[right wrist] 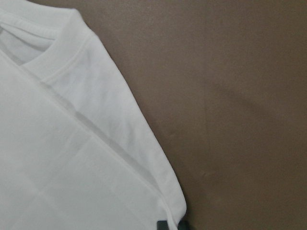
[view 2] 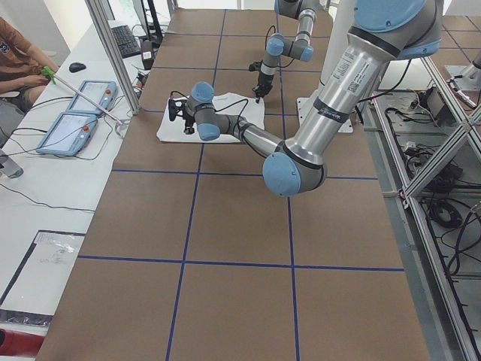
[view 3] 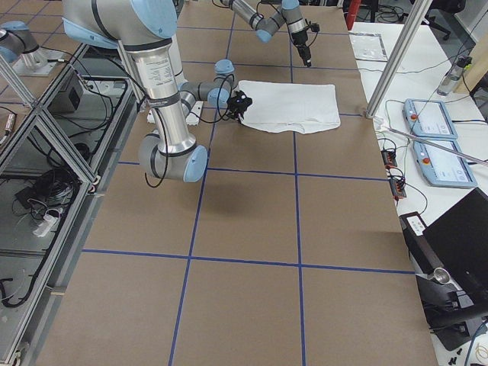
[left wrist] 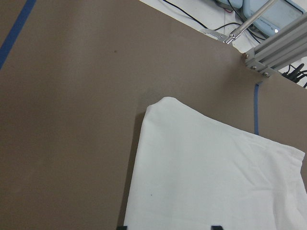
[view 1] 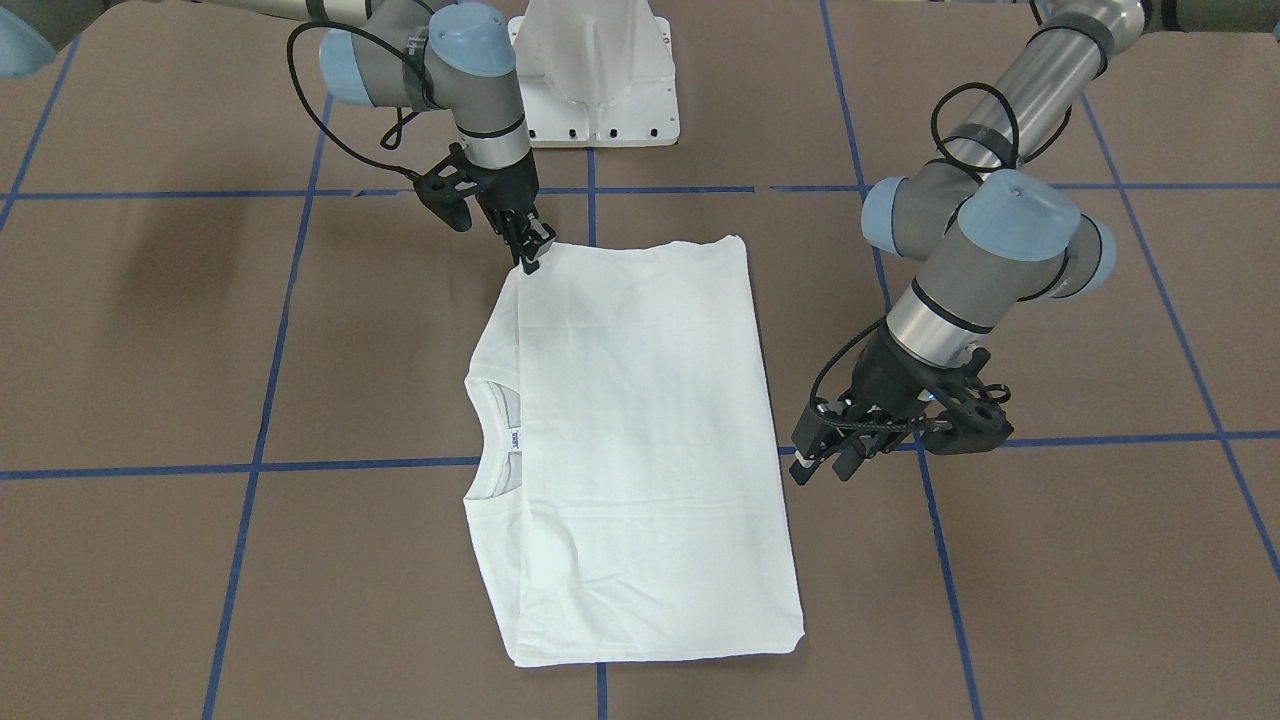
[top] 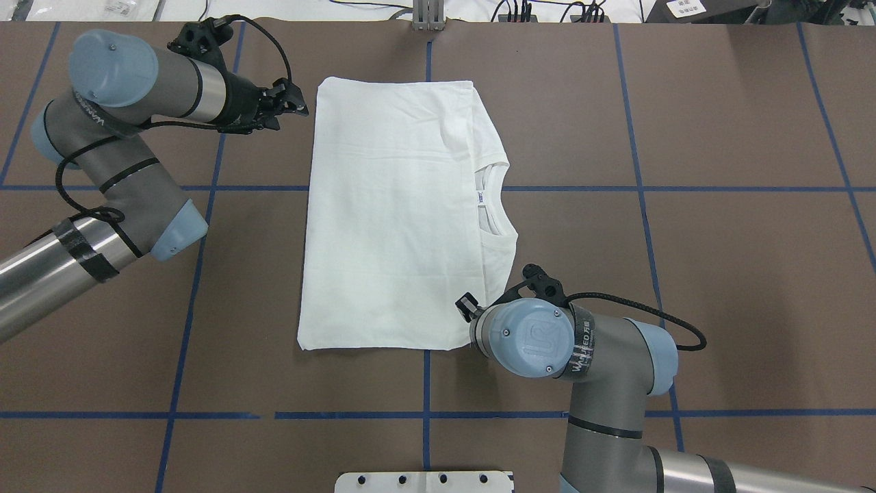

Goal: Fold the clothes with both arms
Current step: 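Lower the left gripper to the shirt's other near corner and grasp it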

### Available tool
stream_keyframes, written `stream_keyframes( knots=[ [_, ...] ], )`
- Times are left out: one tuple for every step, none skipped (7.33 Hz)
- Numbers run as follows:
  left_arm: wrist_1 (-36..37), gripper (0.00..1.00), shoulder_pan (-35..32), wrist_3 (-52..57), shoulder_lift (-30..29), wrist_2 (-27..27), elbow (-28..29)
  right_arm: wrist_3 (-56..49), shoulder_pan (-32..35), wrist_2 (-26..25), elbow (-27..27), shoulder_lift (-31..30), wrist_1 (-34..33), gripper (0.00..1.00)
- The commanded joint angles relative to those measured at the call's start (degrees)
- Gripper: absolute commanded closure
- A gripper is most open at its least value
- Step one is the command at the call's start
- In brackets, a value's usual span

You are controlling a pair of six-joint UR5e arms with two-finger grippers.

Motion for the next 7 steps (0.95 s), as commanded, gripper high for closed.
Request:
stream_keyframes(
  knots=[
    [0.0,0.34,0.0,-0.4,0.0,0.0,-0.2,0.0,0.1,0.0,1.4,0.0,-0.4,1.0],
    [0.0,0.34,0.3,-1.8,0.1,0.0,-0.9,0.0,0.1,0.1,3.0,-0.1,-2.9,1.0],
    [0.0,0.34,2.1,-5.4,2.3,0.0,-4.3,-0.1,0.2,0.1,4.2,-0.6,-3.4,1.0],
    [0.0,0.34,6.6,-10.7,6.9,0.2,-11.7,-0.1,0.2,0.1,5.1,-1.1,-3.5,1.0],
    [0.0,0.34,11.4,-15.8,10.4,2.3,-16.7,-0.1,0.1,0.2,5.2,-1.1,-3.5,1.0],
    [0.1,0.35,17.9,-18.8,14.3,8.2,-21.0,-0.1,0.1,0.4,5.4,-1.2,-3.5,1.0],
    [0.1,0.35,21.5,-20.4,18.4,10.2,-23.8,-0.1,0.0,0.4,5.7,-1.2,-3.5,1.0]
  ],
)
